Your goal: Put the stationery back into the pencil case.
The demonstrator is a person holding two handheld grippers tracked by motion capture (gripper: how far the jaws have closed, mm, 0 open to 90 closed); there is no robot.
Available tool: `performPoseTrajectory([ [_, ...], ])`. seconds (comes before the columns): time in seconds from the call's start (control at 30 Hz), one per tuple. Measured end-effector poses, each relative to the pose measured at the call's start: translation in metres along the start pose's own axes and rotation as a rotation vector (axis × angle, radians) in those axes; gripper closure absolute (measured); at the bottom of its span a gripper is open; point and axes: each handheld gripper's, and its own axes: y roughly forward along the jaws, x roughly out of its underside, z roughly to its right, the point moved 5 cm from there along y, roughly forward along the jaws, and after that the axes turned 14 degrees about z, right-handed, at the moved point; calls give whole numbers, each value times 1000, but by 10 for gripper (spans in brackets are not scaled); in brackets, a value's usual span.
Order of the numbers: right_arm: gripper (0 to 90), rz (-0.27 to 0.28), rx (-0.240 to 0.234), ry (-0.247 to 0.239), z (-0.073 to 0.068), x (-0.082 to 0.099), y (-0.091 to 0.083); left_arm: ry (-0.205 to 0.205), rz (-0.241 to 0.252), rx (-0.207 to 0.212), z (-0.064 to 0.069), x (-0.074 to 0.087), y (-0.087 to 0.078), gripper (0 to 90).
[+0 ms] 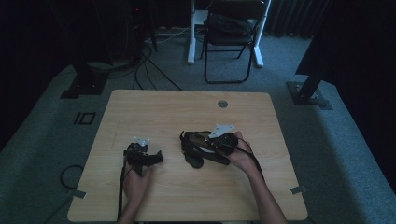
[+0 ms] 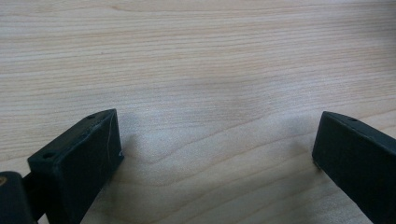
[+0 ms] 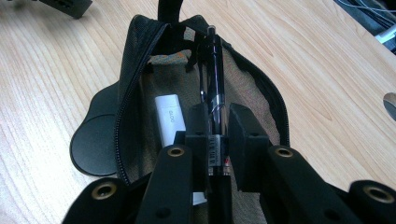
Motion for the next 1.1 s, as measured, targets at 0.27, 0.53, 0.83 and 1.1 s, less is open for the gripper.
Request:
performPoseTrajectory([
  [0.27, 761, 4, 7, 18, 1, 1, -1, 1, -2, 0, 0, 0, 0, 15],
  [0.53, 720, 67, 20, 19, -8, -11, -15, 5, -4, 1, 0, 0, 0, 15],
  [0.83, 654, 133, 4, 23, -32, -19, -26, 5, -5, 1, 0, 0, 0, 15],
  [1.1, 613, 150, -28, 30, -55, -15, -28, 5, -5, 1, 0, 0, 0, 15],
])
